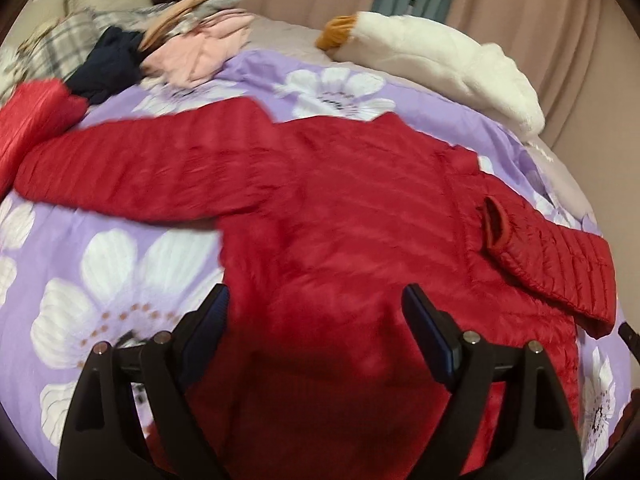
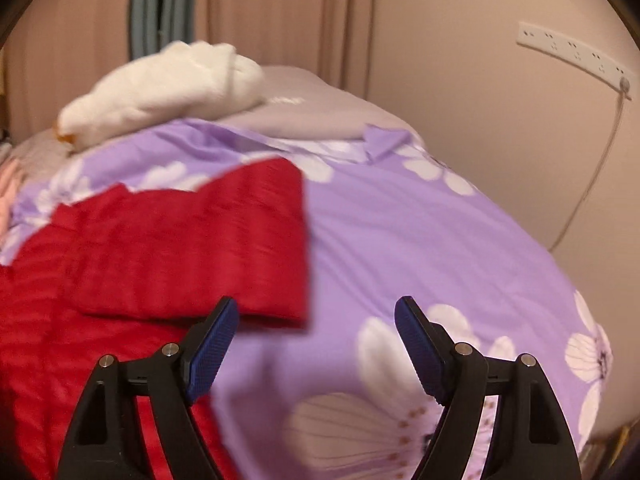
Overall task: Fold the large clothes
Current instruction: 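Close the left tool on the other sleeve cuff, then fold the held sleeve over the jacket body and open the left tool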
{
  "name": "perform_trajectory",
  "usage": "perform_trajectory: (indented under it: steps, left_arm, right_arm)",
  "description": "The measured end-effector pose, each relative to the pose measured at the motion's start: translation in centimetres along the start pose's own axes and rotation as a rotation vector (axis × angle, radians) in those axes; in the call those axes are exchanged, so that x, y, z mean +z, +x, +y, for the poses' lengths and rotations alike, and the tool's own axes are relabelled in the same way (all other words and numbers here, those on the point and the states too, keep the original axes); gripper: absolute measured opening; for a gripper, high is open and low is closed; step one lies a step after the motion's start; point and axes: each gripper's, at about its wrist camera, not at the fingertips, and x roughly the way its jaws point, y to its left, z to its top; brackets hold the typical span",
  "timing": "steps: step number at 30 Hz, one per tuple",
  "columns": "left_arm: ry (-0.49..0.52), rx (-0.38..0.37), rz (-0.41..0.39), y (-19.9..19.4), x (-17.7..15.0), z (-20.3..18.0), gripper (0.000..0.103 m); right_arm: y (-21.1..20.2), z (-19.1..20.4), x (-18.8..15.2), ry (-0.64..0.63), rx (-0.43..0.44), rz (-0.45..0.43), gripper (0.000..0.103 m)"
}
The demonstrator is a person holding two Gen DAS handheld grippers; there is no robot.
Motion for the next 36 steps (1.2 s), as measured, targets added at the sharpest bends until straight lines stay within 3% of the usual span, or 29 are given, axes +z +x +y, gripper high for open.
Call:
perform_trajectory:
  steps: [2, 7, 10, 12, 15, 18, 21, 24, 26, 31, 33, 36]
  left_arm:
    - [0.036, -0.027, -0.022, 0.8, 1.1, -1.5, 0.085]
    - [0.057, -0.265, 0.055, 3.0, 3.5, -8.0, 0.084]
    - [0.119, -0.260, 0.080, 4.9, 4.0, -11.9, 0.086]
    - [0.157, -0.226, 0.171, 7.9, 4.0, -14.5, 0.083]
    - [0.109, -0.253, 0.237, 11.3, 3.1, -15.5, 0.055]
    - [0.138, -0.225, 0.199, 11.4, 2.6, -16.5, 0.022]
    - [0.176, -0.153, 0.142, 10.4, 2.9, -16.9, 0.016]
    - [0.221, -0.064, 0.051, 8.8, 3.9, -15.9, 0.014]
    - [0.201, -0.057, 0.030, 8.1, 5.0, -13.9, 0.014]
    - [0.131, 0.037, -0.049, 6.2, 7.6, -7.7, 0.014]
    - [0.100, 0.108, -0.080, 5.3, 8.5, -4.5, 0.014]
    - [0.077, 0.161, -0.078, 5.1, 9.1, -0.7, 0.014]
  right_arm:
    - [0.9, -1.7, -0.2, 0.062, -0.001, 0.032, 0.080]
    - [2.9, -4.8, -0.5, 0.076, -0.077, 0.075, 0.080]
    - [3.2, -6.2, -0.6, 0.097, -0.095, 0.084, 0.080]
    - [3.4, -7.3, -0.6, 0.131, -0.071, 0.091, 0.080]
    - [3.4, -7.9, -0.7, 0.154, -0.061, 0.096, 0.080]
    - [3.9, -8.4, -0.7, 0.157, -0.082, 0.097, 0.080]
    - [4.4, -9.1, -0.6, 0.192, -0.071, 0.113, 0.080]
    - [4.3, -9.5, -0.7, 0.260, -0.026, 0.124, 0.080]
    - [3.9, -9.2, -0.6, 0.285, 0.013, 0.110, 0.080]
    - [2.5, -6.2, 0.1, 0.230, 0.102, 0.067, 0.080]
    - [2.2, -4.6, 0.2, 0.215, 0.136, 0.064, 0.080]
    - [2.0, -2.1, 0.3, 0.180, 0.194, 0.070, 0.080]
